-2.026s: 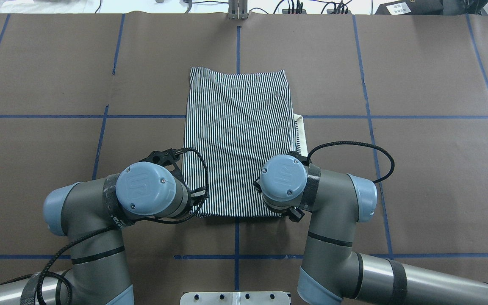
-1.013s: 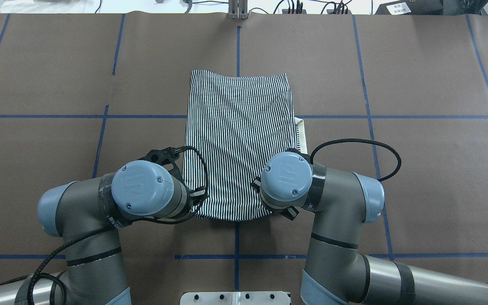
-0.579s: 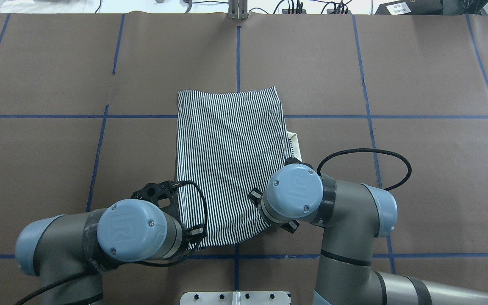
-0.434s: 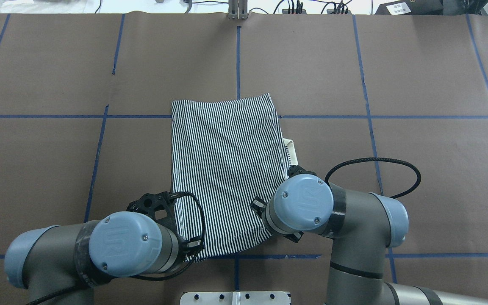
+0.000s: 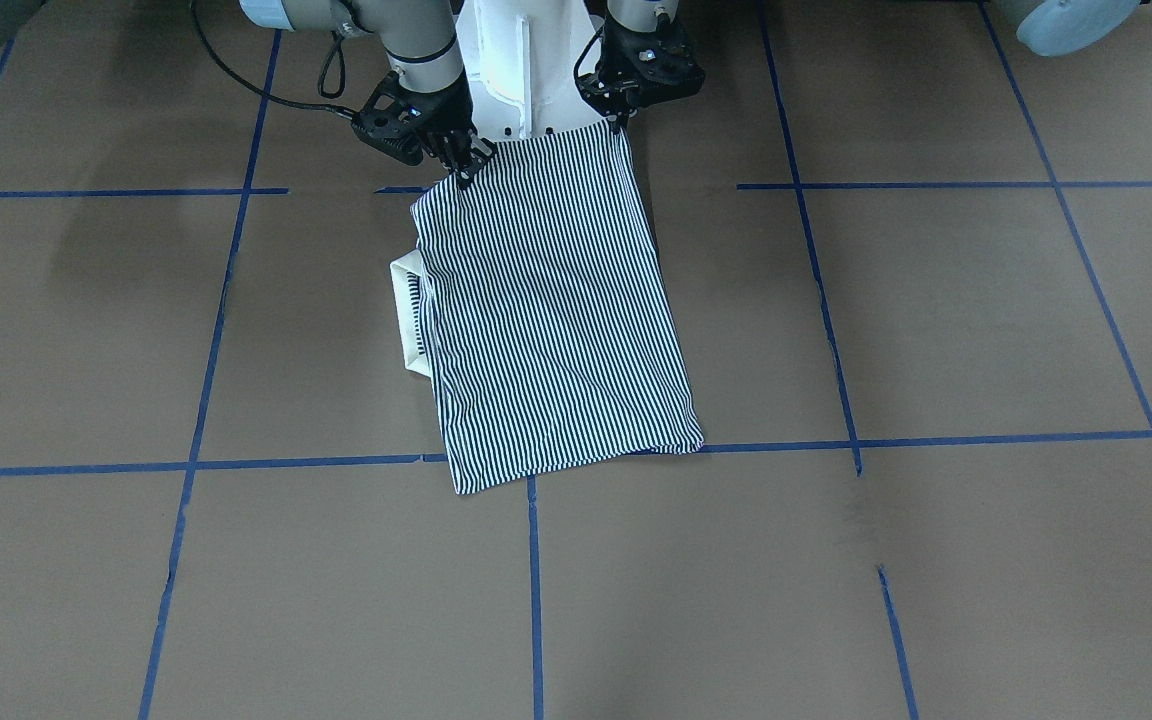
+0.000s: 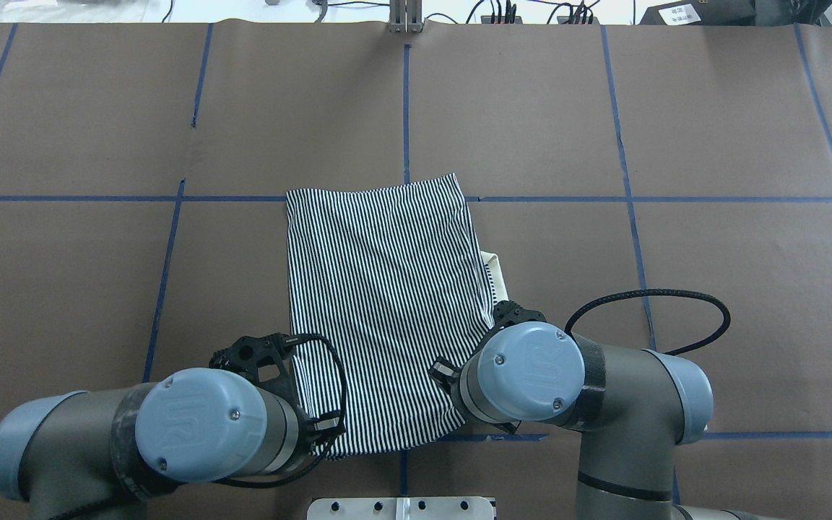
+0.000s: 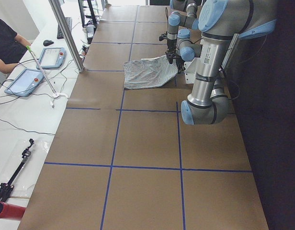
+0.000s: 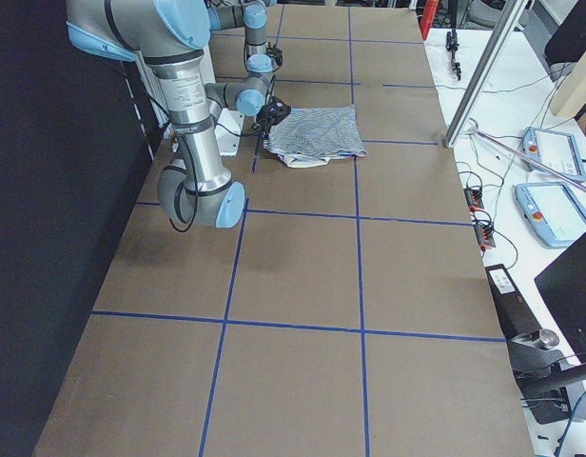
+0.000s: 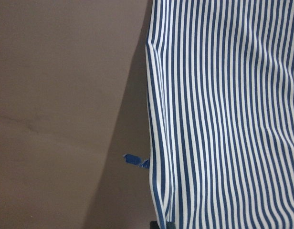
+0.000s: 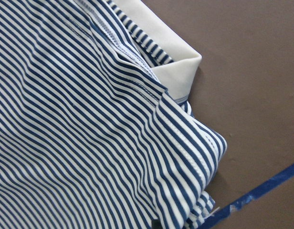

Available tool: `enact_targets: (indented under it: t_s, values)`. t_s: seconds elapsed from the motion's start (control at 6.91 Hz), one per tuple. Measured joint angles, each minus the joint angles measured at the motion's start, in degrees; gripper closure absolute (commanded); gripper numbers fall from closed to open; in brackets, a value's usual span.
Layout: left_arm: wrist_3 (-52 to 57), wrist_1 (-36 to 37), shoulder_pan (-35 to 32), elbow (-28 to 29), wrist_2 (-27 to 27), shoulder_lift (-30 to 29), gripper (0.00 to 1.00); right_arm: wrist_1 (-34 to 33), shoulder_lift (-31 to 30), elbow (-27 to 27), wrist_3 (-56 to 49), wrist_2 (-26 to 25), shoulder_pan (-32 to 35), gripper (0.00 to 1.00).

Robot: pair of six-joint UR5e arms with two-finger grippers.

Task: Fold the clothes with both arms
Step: 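Fold the held near edge over toward the far edge with both grippers, then lay the folded edge down on the far side and open both grippers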

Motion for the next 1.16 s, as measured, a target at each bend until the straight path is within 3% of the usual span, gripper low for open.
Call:
enact_targets:
  t_s: [0.29, 0.58, 0.87, 1.16]
  values:
    - [0.1, -2.4, -6.4, 2.1, 0.2, -0.1, 1.00, 4.8, 1.5, -3.8, -2.6, -1.3, 2.7, 1.00]
    - [-0.1, -7.8, -9.6, 8.0, 0.3, -0.1, 1.00, 8.0, 4.7, -8.9, -3.2, -1.4, 6.5, 1.00]
    - [-0.4, -9.9, -10.4, 10.0, 0.3, -0.2, 1.00, 8.7, 6.3, -10.6, -3.4, -1.4, 9.2, 1.00]
    - [1.6, -11.4, -14.4, 10.8, 0.2, -0.6, 1.00, 8.8, 10.9, -16.5, -5.4, -1.2, 13.0, 1.00]
